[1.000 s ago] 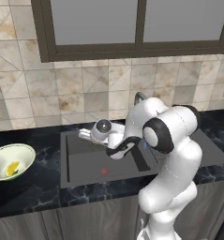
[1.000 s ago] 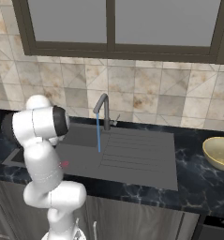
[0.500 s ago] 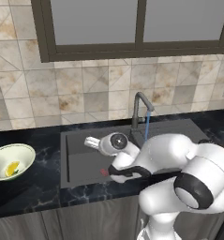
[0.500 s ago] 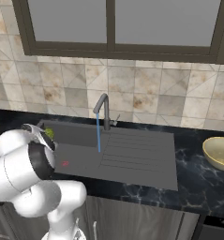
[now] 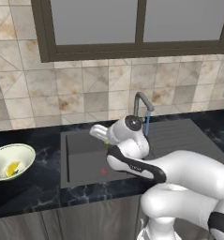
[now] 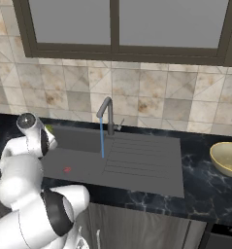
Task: Pick the lemon wedges from the sink and place them in one bowl. Place the broccoli in the other bowl. Then turn off the sink faucet.
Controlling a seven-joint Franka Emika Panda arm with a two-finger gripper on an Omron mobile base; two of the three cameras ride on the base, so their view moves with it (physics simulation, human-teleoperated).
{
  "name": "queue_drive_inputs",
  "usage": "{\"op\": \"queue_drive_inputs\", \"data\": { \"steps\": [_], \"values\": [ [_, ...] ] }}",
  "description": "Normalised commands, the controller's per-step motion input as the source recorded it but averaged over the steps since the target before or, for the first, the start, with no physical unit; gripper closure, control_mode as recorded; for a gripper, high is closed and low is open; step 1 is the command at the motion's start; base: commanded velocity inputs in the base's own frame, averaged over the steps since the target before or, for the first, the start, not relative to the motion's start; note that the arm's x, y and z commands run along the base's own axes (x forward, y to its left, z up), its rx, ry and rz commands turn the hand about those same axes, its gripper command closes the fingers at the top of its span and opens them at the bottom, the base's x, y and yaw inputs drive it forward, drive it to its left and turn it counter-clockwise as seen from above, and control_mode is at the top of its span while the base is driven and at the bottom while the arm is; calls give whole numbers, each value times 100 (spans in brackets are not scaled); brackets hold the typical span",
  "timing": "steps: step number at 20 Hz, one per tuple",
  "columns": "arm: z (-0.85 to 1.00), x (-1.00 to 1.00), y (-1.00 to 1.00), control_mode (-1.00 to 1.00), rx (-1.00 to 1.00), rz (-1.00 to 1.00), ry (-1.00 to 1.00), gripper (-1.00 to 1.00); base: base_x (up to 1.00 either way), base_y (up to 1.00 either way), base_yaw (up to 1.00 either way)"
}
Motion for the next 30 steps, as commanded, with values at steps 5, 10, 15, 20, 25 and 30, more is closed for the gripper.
{"op": "queue_drive_inputs", "data": {
  "steps": [5,10,15,20,25,30],
  "values": [
    [100,-45,6,-100,-1,0,38,100,0,0,0],
    [88,-80,-1,-100,-9,0,41,100,0,0,0],
    [30,-65,-63,-100,-13,0,20,100,0,0,0],
    [10,-45,-100,-100,-12,0,0,100,0,0,0],
    [1,-18,-90,-100,-4,0,0,100,0,0,0],
    [0,1,-73,-100,0,3,-11,100,0,0,0]
  ]
}}
